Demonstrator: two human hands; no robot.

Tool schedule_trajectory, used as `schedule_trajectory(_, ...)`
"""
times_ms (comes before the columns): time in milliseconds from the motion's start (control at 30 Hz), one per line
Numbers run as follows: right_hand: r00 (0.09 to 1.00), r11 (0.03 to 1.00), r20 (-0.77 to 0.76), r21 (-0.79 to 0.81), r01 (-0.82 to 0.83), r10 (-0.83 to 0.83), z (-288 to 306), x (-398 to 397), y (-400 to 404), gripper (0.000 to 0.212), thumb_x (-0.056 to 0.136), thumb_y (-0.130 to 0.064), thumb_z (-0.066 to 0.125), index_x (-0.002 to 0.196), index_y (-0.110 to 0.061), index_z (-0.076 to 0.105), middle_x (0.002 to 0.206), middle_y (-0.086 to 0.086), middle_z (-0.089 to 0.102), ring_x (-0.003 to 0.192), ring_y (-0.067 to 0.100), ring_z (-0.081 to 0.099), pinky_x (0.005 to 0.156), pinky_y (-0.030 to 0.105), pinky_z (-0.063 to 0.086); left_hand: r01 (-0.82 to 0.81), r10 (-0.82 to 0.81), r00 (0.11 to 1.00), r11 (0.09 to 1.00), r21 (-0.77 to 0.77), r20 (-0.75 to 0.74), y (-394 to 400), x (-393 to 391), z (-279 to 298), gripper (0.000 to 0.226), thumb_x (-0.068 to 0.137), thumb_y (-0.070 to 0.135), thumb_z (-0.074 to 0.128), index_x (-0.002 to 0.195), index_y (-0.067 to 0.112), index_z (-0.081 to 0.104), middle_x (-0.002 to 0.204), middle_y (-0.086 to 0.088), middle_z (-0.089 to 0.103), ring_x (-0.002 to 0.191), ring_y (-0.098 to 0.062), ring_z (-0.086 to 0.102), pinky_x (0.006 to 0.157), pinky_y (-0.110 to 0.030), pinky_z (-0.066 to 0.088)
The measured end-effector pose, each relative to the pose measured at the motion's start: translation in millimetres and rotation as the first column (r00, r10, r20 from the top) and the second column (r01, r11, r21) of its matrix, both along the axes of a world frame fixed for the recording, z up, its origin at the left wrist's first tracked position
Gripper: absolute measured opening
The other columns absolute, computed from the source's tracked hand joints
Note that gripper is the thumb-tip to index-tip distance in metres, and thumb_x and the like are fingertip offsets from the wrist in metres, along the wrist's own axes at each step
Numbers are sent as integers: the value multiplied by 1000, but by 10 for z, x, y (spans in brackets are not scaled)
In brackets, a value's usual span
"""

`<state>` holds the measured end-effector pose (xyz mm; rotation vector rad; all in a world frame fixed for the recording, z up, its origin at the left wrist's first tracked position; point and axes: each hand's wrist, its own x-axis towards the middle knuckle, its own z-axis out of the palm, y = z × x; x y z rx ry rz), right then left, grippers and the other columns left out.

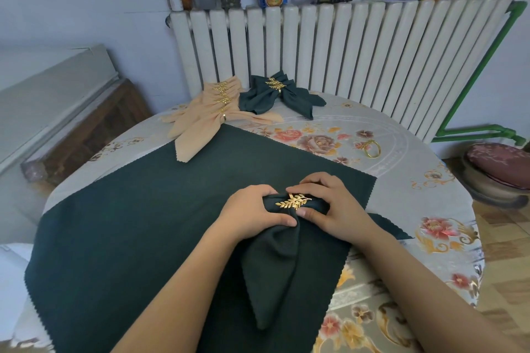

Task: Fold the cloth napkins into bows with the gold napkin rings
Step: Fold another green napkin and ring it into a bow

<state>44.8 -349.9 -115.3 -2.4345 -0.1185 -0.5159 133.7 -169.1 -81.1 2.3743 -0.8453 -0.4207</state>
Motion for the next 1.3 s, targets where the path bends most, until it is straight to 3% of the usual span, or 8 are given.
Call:
schedule_trajectory(167,1000,999,6,-34,17,-17,38,-20,14,40,79,-53,58,116,-39,62,110,-14,53,104,11,47,95,15,30,-28,40,992,994,-102,120,7,-38,55,42,55,47,85,80,29,55,86,11,58,80,-7,54,65,-25,42)
schedule_trajectory(300,996,996,-16,-32,86,-87,35,-6,74,37,80,-46,60,116,-35,65,107,-12,55,103,13,52,92,26,41,13,8,994,984,-176,113,1,-33,28,42,56,39,87,83,25,56,86,11,53,79,-6,51,66,-20,39)
schedule_trajectory(433,990,986,5,-87,141,-141,45,-23,106,44,79,-58,50,115,-38,65,102,-13,58,95,10,57,83,30,47,25,-8,994,986,-165,105,-10,-18,-1,44,58,39,85,87,25,56,90,12,52,81,-3,50,67,-19,39)
schedule_trajectory(600,992,993,-47,-31,113,-115,38,-1,79,50,80,-58,44,122,-37,60,104,-12,56,99,10,53,89,32,45,42,-37,999,971,-236,28,-4,-36,-10,48,68,44,78,109,32,57,110,18,53,103,2,51,87,-18,41)
schedule_trajectory(800,995,995,2,-31,99,-99,48,-15,110,38,83,-48,50,117,-36,63,108,-9,59,102,11,53,92,27,39,-4,-12,998,975,-221,-70,-2,32,-69,47,74,31,77,116,30,55,117,14,57,108,-2,52,80,-10,36)
schedule_trajectory(967,995,994,-38,56,91,-88,66,-12,107,31,86,-35,56,115,-28,65,111,-10,59,107,4,52,96,22,39,-57,40,996,976,-208,-85,-18,32,-78,52,69,27,82,115,28,57,112,14,58,104,-4,54,80,-15,38)
schedule_trajectory(1167,984,983,-53,64,172,-169,83,-8,161,30,85,-30,67,115,-34,66,106,-13,56,102,5,52,85,12,37,-86,90,996,981,-174,16,-105,-101,-67,66,62,34,85,118,26,52,110,14,50,104,-5,47,84,-21,37)
schedule_trajectory(1300,984,983,-39,37,178,-176,103,-15,179,37,85,-32,67,121,-39,61,107,-11,56,103,9,52,88,26,43,-54,72,988,990,-132,136,-123,-123,-66,64,63,42,82,118,32,52,105,14,49,104,-9,49,84,-25,41)
